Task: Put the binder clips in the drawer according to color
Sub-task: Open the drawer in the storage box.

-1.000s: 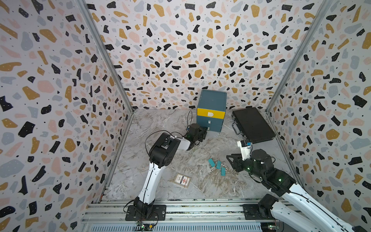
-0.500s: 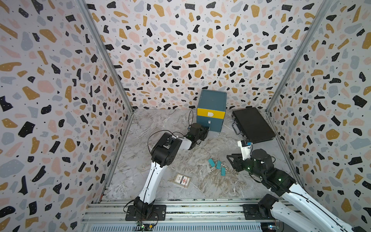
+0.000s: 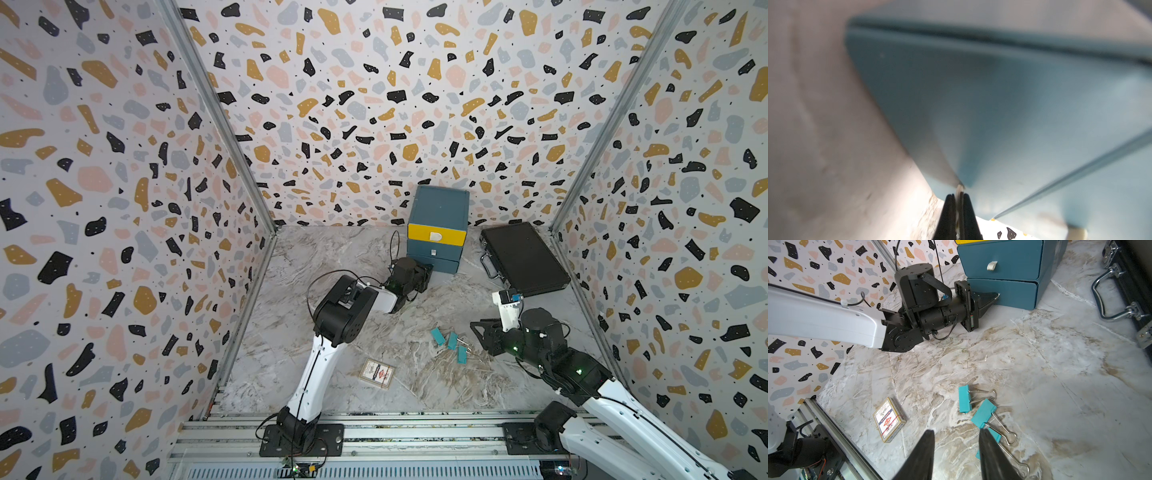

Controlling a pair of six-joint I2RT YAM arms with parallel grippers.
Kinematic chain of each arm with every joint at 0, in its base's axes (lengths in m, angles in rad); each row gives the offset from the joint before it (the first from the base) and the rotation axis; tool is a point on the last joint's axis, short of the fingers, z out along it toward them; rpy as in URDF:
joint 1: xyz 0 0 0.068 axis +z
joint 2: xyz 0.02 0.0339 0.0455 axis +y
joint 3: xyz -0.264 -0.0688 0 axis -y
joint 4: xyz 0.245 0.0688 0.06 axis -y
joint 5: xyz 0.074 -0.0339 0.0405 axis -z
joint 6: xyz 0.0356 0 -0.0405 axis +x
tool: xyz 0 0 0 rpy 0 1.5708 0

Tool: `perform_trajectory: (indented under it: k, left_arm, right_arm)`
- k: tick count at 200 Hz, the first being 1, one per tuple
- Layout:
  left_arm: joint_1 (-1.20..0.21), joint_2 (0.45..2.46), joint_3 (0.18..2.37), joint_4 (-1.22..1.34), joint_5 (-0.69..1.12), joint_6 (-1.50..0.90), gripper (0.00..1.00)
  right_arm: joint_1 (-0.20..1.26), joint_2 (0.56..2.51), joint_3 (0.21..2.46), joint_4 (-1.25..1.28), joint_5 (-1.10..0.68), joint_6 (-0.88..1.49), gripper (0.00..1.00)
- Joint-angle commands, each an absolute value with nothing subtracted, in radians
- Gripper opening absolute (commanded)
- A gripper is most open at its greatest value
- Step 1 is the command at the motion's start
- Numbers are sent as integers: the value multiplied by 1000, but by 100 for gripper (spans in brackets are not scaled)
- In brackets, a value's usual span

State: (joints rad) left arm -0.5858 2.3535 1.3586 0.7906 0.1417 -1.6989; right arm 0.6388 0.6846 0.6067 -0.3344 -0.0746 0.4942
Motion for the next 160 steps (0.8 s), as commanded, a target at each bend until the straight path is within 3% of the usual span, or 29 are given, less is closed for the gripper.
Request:
perform_trajectory:
  k: [1, 38, 69, 119, 149, 160]
  left_arm:
    - [-611, 2280, 1246, 860, 125, -1703, 0]
    - [-658, 2172, 1024, 981, 93, -1721, 0]
    - [-691, 2097, 877, 1039, 69, -1731, 0]
    - [-725, 2055, 773, 1095, 39, -1737, 0]
    - [-730, 2048, 762, 1087, 37, -1736, 0]
    - [-732, 2042, 757, 1079, 36, -1733, 12]
  right_arm:
    - [632, 704, 625, -398, -52, 513, 41]
    - [629, 799, 665, -517, -3, 557, 50]
    - [629, 929, 726, -644, 48, 621, 51]
    - [635, 1057, 777, -733, 64, 688, 48]
    - [689, 1097, 772, -749, 99, 747, 52]
    - [727, 1114, 773, -737, 112, 771, 54]
